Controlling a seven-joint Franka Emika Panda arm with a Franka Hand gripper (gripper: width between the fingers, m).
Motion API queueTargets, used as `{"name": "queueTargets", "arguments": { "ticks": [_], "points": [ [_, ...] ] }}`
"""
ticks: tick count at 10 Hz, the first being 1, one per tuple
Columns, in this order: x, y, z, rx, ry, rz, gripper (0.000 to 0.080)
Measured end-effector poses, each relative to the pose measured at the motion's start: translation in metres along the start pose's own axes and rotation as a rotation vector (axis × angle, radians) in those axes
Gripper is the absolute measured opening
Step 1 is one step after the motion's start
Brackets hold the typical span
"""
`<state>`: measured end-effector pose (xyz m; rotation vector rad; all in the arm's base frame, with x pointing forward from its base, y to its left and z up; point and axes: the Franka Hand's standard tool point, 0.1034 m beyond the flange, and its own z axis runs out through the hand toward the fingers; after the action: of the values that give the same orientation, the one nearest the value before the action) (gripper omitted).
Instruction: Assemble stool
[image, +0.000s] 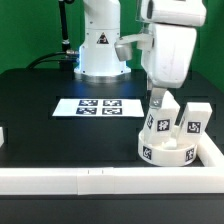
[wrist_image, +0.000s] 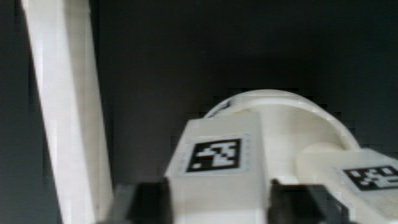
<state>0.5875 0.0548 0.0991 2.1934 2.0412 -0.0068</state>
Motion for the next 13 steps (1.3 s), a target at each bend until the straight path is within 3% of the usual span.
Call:
{"name": "queueTargets", "arguments": {
  "ticks": [1, 2, 3, 8, 9, 10, 11, 12, 13],
  "points": [
    [0.000, 0.000, -0.001, -0.001, 0.000, 0.001, 0.0102],
    [-0.001, 0.001, -0.001, -0.001, 0.000, 0.002, 0.0102],
    [-0.002, 0.001, -0.001, -0.002, 0.000, 0.004, 0.0018],
    [-0.003, 0.002, -0.001, -0.004, -0.006, -0.027, 0.0001],
    [-0.001, 0.011, -0.002, -0.015, -0.029, -0.116, 0.0082],
    [0.000, 0.017, -0.002, -0.013, -0.047, -0.147, 0.0282],
    [0.000, 0.019, -0.002, -0.013, -0.054, -0.153, 0.0282],
    [-0.001, 0.018, -0.002, -0.011, -0.054, -0.147, 0.0443],
    [-0.002, 0.018, -0.001, -0.010, -0.054, -0.147, 0.0443]
  ]
}}
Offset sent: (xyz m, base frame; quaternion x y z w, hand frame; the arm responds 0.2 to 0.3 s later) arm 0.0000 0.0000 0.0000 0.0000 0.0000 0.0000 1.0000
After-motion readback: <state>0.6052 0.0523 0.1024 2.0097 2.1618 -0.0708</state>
